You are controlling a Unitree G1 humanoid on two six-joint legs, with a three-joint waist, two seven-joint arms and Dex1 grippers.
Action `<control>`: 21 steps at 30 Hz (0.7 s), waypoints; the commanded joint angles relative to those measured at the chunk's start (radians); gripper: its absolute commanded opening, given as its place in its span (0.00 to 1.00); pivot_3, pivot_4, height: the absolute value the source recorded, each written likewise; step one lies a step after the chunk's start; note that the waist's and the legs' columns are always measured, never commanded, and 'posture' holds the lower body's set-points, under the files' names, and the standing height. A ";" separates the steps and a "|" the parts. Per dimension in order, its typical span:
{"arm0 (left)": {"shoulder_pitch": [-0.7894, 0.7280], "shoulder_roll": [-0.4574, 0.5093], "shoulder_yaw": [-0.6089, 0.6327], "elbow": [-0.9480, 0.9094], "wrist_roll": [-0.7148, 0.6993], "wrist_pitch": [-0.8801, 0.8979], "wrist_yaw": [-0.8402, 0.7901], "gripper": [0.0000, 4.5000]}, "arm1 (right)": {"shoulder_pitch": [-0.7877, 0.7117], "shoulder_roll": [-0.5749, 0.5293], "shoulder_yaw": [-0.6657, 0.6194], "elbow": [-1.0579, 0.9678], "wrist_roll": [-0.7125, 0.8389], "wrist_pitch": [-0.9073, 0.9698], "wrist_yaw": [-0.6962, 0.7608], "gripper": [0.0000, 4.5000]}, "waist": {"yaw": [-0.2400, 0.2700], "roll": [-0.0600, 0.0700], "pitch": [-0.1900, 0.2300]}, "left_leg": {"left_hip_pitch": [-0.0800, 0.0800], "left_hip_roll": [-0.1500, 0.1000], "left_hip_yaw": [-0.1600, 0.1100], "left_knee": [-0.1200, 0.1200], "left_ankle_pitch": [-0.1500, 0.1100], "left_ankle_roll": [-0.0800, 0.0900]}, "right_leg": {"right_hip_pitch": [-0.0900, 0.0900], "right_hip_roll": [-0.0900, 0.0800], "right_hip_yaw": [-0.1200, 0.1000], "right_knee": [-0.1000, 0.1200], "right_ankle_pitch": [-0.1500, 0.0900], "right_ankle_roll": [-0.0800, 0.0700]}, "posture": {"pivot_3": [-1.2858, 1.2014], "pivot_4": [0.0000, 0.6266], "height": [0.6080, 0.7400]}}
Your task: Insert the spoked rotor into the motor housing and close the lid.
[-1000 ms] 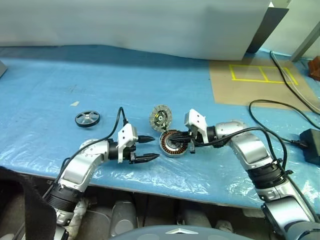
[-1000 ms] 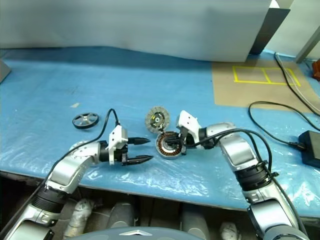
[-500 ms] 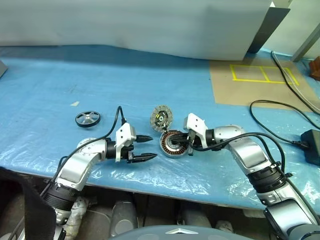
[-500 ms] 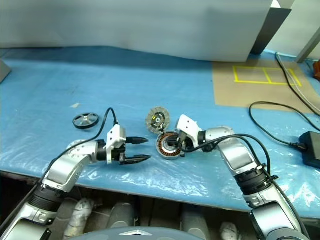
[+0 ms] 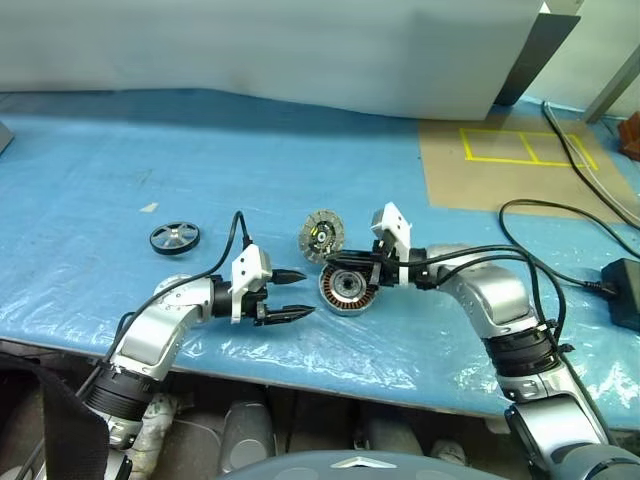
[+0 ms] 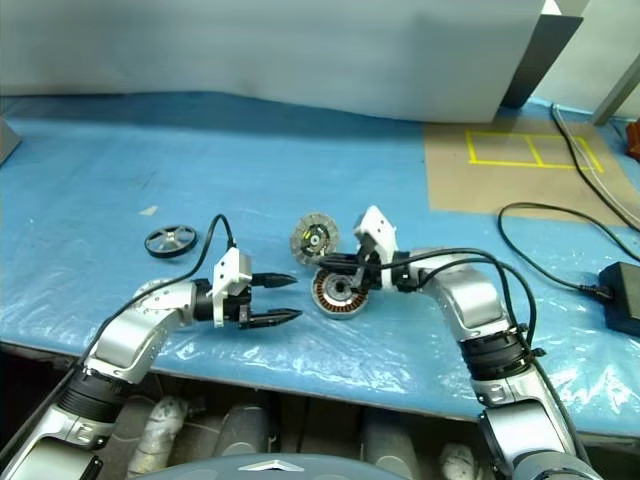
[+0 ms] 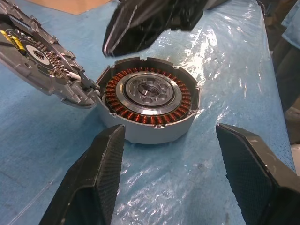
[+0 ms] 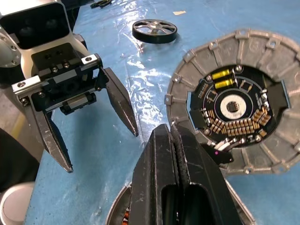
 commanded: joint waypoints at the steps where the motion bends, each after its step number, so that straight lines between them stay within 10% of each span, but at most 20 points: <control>1: -0.006 0.008 0.013 -0.038 -0.015 0.000 -0.009 0.73 | 0.049 -0.048 0.135 0.058 -0.160 -0.118 -0.023 0.00 | 0.001 0.000 0.000 | 0.000 0.000 0.000 0.000 0.000 0.000 | 0.000 0.000 0.000 0.000 0.000 0.000 | 0.52 0.24 1.00; 13: -0.015 0.002 0.008 -0.033 -0.015 0.005 -0.009 0.73 | -0.026 -0.007 -0.074 -0.057 0.113 0.050 -0.001 0.00 | -0.001 0.001 0.000 | 0.001 0.000 0.000 0.000 0.000 0.001 | 0.001 -0.001 0.001 0.000 0.000 0.000 | 0.52 0.24 1.00; 21: -0.013 -0.004 0.003 -0.029 -0.009 0.005 -0.007 0.73 | -0.036 -0.182 0.034 -0.107 0.031 0.008 0.112 0.09 | 0.001 0.000 0.001 | 0.000 0.000 0.000 -0.002 0.000 0.000 | 0.000 0.000 0.000 -0.001 0.000 0.000 | 0.52 0.24 1.00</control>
